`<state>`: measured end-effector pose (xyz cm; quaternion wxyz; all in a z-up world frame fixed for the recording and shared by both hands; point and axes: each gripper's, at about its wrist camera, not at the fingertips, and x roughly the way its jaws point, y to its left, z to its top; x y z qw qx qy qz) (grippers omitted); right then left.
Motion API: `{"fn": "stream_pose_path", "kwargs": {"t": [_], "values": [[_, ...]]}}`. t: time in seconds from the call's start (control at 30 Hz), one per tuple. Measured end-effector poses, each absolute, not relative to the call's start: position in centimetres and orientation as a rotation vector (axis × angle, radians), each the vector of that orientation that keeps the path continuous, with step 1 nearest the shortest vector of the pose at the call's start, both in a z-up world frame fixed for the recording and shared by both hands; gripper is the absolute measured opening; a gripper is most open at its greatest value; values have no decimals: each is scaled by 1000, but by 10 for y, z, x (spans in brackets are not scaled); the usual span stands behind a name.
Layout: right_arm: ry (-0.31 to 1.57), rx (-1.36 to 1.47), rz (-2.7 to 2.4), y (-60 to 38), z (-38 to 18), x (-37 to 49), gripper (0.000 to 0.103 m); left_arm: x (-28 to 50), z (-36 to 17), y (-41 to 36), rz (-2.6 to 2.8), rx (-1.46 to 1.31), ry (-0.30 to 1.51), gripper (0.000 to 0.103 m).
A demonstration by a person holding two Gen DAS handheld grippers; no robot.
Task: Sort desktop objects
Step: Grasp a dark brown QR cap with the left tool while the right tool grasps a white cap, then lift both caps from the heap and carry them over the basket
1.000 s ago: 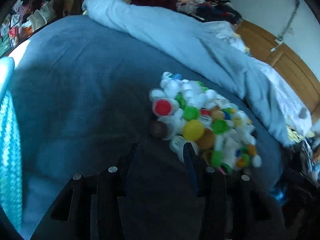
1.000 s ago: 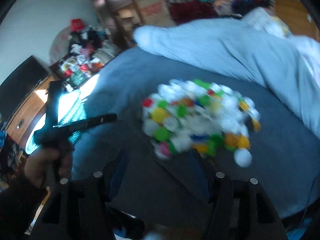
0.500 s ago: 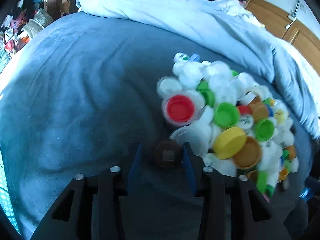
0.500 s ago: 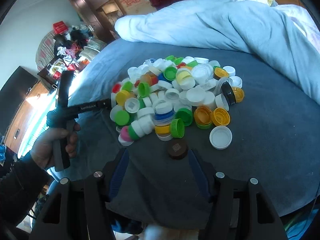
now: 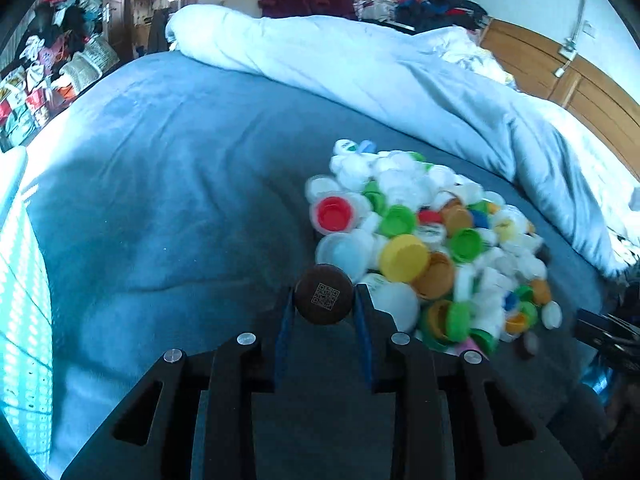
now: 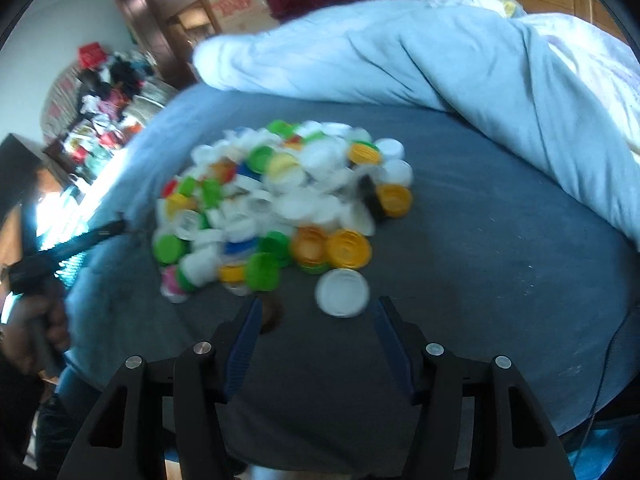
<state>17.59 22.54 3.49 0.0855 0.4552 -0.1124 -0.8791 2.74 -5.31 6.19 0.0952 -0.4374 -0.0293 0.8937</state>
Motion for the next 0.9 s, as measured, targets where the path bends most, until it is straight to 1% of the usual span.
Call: {"fn": "stream_pose_path", "kwargs": {"t": [0.13, 0.23, 0.27, 0.3, 0.47, 0.57, 0.7, 0.9], "values": [[-271, 1375, -2617, 219, 26, 164, 62, 30, 70, -46, 2644, -1285, -87, 25], [-214, 1422, -2621, 216, 16, 153, 53, 29, 72, -43, 2639, -1288, -91, 25], [-216, 1448, -2615, 217, 12, 151, 46, 29, 73, -41, 2639, -1289, -90, 25], [-217, 1455, -2618, 218, 11, 150, 35, 31, 75, -38, 2636, -1289, -88, 25], [-225, 1395, -2643, 219, 26, 159, 35, 48, 89, -29, 2634, -1263, -87, 25], [-236, 1260, -2690, 215, 55, 176, 35, 64, 109, -26, 2661, -1203, -84, 25], [-192, 1092, -2710, 196, 100, 194, 35, 84, 141, -29, 2714, -1105, -96, 25], [-147, 926, -2689, 158, 153, 204, 35, 110, 187, -35, 2786, -971, -69, 25]]}}
